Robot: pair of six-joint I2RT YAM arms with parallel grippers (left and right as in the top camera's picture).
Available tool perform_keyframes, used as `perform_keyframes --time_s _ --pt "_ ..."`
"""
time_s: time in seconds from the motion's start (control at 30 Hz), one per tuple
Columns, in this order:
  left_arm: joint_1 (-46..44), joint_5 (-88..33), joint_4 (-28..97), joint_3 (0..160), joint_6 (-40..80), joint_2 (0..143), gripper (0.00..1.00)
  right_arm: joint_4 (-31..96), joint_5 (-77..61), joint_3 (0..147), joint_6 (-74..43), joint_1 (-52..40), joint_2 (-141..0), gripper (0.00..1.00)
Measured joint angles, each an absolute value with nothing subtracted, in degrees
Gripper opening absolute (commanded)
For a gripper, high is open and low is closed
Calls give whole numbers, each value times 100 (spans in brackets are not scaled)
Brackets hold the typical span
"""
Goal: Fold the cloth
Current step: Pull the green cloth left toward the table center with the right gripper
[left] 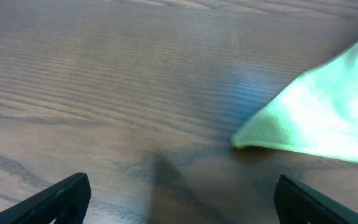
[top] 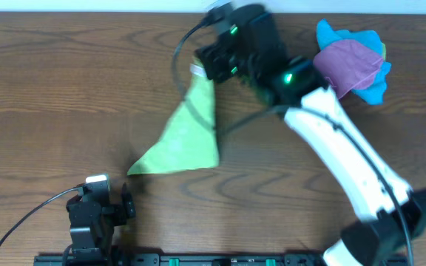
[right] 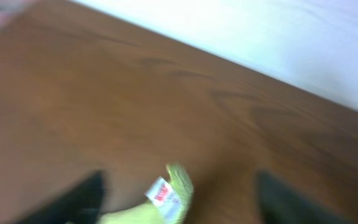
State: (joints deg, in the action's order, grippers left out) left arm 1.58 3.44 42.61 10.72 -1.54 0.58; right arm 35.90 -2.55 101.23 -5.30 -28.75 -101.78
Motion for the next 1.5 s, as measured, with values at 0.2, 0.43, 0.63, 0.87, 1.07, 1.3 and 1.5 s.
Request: perform_keyframes --time_s 0.2,0.43,0.63,0.87,1.07,1.3,1.5 --pt "158 228 4202 1057 -148 58 95 3889 -141 10119 -805 -2480 -10066 99" --pt "158 -97 3898 1007 -113 58 96 5273 -847 10130 -1140 -2482 -9870 99" --pt "158 -185 3612 1210 432 176 95 5795 -1420 9983 -1225 -2469 -10189 98" --pt "158 -628 4064 2801 1055 2206 95 5513 -2259 9155 -1264 -2134 -10241 97" --pt "148 -1356 4469 4327 1205 4536 96 5024 -3201 8093 -1310 -1734 -10252 92" --pt "143 -2307 4429 4598 1584 5990 95 4058 -3887 6936 -1741 -1758 -10261 75" --pt "143 -2950 4427 4600 2121 6624 96 3474 -4053 6233 -2097 -1791 -10261 74"
